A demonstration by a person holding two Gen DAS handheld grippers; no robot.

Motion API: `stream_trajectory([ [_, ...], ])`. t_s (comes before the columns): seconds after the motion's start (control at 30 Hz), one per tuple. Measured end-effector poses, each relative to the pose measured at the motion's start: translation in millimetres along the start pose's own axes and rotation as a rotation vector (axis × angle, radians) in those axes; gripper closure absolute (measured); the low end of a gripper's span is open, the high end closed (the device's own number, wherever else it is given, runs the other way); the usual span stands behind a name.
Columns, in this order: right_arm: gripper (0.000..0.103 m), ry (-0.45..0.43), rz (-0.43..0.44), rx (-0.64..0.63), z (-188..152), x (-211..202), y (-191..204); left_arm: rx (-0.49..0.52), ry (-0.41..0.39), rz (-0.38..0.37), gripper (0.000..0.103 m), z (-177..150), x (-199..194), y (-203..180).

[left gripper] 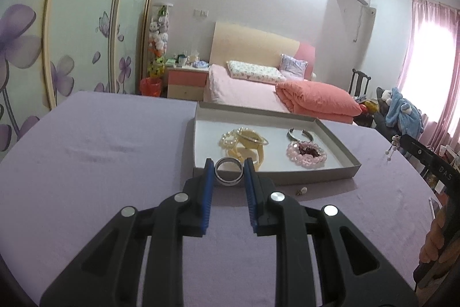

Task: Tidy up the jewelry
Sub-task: 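Carry the ring and earring over the grey tray with both tools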

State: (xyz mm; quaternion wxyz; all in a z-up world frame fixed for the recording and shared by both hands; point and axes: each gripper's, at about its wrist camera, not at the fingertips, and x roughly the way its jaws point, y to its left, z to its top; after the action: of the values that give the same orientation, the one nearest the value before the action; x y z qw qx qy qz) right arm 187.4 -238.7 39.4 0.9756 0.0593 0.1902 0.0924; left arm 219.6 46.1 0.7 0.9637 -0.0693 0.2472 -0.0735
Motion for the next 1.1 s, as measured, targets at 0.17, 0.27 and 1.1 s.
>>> stream_trajectory([
  [0.17, 0.102, -0.016, 0.003, 0.001, 1.6, -2.0, 0.3, 0.021, -0.048, -0.002, 0.081, 2.1, -9.3, -6.6],
  [0.27, 0.102, -0.019, 0.006, 0.000, 1.8, -2.1, 1.6, 0.033, -0.065, -0.003, 0.082, 3.4, -11.7, -10.9],
  [1.1, 0.102, -0.114, 0.006, -0.050, 53.8, 50.1, 14.7, 0.086, -0.170, 0.001, 0.082, 64.4, 35.2, -32.4],
])
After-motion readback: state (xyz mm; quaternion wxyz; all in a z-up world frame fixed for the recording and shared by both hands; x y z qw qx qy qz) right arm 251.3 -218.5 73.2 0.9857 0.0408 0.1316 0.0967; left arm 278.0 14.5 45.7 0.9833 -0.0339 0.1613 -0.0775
